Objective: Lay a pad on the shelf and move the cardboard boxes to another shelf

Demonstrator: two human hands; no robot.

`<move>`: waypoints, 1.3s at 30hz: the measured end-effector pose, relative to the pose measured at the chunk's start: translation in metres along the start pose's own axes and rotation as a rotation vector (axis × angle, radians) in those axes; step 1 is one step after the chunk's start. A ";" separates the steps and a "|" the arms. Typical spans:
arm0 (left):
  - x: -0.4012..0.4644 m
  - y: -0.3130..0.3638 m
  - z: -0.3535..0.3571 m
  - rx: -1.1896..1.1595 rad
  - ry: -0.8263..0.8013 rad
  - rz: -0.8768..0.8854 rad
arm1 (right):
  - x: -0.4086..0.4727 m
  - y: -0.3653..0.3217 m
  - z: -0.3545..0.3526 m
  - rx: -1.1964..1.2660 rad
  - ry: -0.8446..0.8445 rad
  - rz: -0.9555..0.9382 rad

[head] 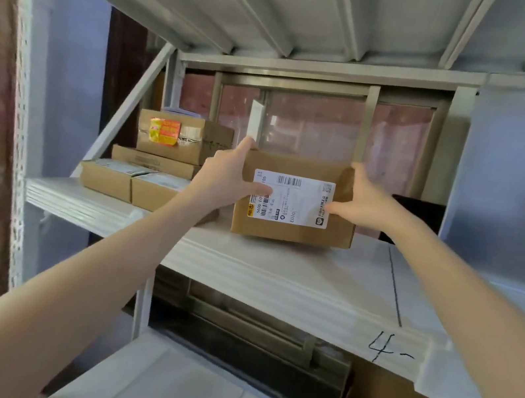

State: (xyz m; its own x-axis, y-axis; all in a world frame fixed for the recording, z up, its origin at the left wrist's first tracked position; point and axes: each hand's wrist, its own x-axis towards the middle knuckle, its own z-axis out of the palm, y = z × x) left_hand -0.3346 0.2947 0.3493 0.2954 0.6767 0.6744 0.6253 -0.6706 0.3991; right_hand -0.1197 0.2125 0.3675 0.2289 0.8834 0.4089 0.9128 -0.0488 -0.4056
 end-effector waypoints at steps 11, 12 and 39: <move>-0.015 -0.029 -0.007 0.243 0.144 0.165 | 0.042 -0.042 0.058 0.033 0.009 0.042; -0.014 -0.030 -0.005 0.265 0.156 0.182 | 0.043 -0.051 0.064 0.043 0.006 0.048; 0.047 -0.067 0.041 0.525 0.154 0.172 | 0.107 -0.092 0.140 0.474 -0.174 0.186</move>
State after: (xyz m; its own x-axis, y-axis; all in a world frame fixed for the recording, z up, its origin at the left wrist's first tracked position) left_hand -0.3330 0.3836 0.3288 0.3403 0.4928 0.8009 0.8641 -0.4998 -0.0596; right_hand -0.2269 0.3764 0.3344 0.2762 0.9460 0.1697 0.6003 -0.0319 -0.7991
